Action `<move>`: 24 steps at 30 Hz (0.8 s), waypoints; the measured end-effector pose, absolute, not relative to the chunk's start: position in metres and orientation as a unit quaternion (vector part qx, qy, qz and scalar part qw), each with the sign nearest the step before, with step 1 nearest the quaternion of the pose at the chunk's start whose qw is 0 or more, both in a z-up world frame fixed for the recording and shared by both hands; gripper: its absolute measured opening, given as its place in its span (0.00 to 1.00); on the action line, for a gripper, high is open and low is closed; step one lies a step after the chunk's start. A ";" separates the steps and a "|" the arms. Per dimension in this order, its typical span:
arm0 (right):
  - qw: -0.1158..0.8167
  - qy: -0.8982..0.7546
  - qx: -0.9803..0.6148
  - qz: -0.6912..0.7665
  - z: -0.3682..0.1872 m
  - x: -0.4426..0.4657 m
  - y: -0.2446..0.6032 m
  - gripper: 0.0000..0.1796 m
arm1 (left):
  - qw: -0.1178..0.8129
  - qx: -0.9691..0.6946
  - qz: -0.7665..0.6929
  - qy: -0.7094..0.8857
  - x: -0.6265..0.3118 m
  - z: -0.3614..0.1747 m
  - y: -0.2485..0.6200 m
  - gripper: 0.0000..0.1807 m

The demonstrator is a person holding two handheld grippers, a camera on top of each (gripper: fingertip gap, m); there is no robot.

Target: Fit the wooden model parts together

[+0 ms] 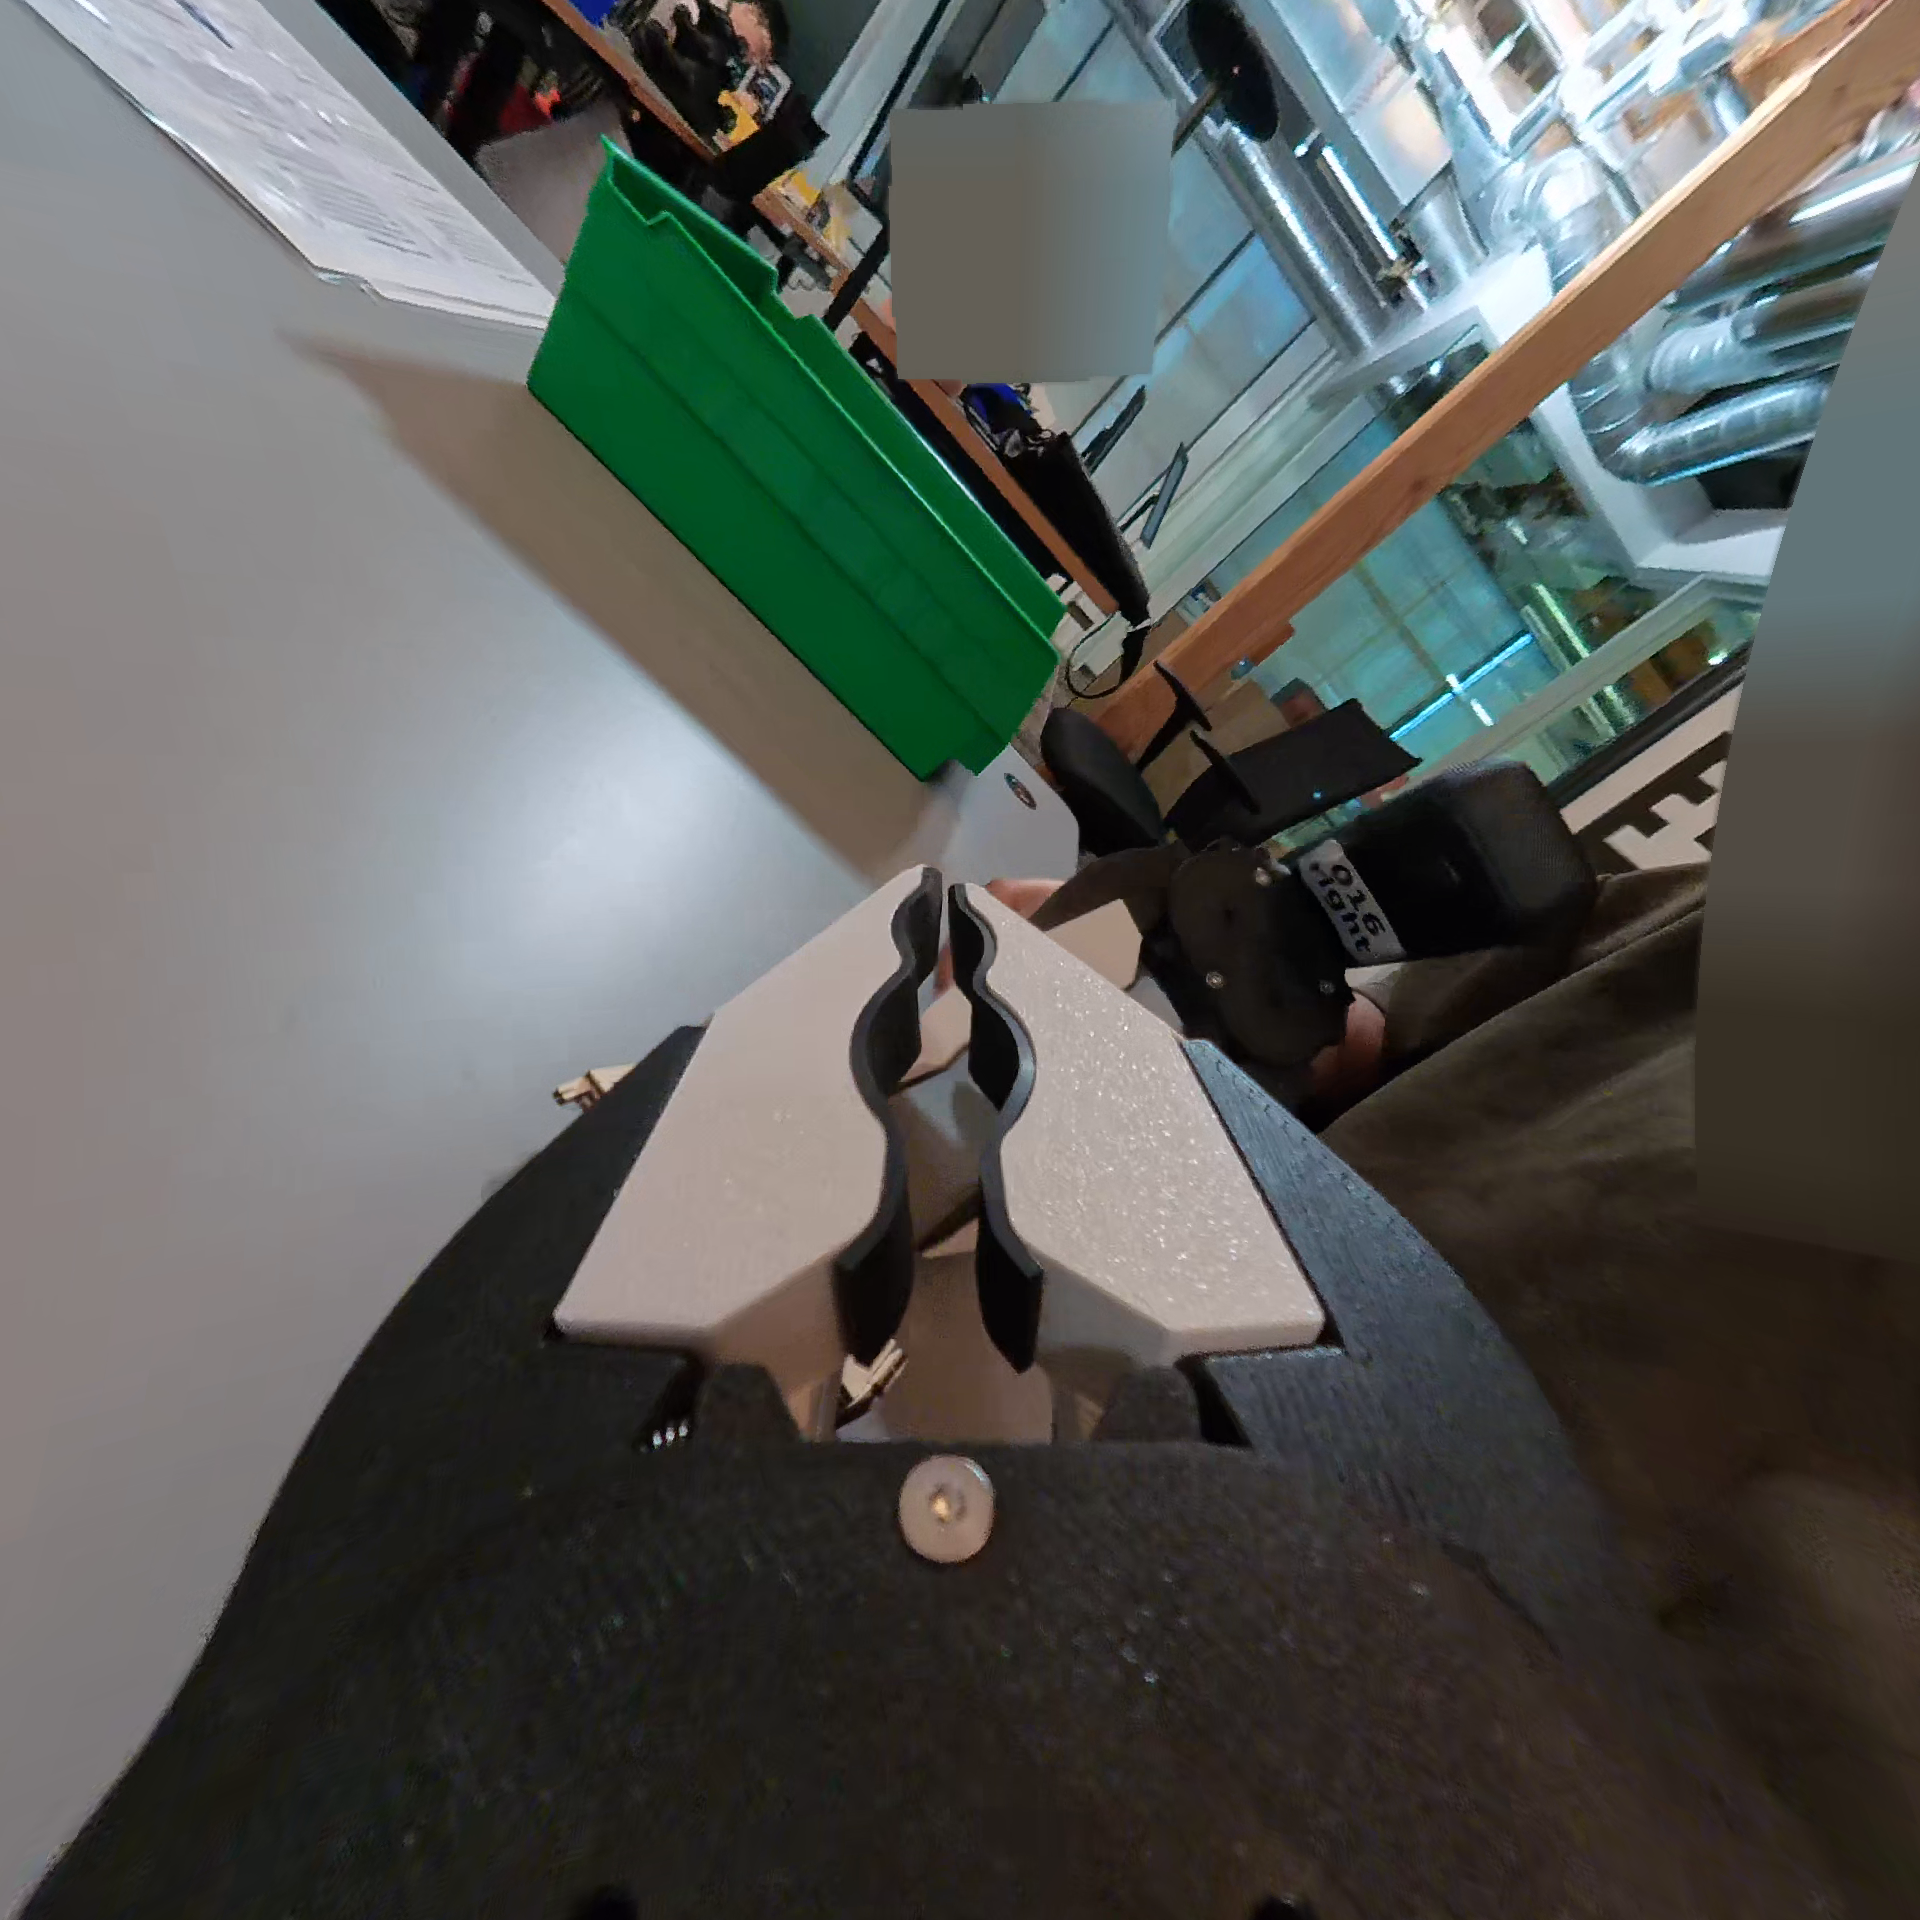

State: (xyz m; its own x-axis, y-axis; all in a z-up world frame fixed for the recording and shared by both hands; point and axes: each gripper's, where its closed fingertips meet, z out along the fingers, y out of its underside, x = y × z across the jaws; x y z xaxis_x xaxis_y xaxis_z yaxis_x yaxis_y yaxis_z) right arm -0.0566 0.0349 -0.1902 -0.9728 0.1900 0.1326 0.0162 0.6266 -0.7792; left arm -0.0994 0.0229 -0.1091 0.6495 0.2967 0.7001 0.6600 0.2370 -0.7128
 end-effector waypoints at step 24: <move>0.037 -0.759 -0.172 0.627 -0.116 -0.098 0.048 0.06 | 0.716 -0.591 -0.156 -0.338 -0.083 -0.096 0.027 0.01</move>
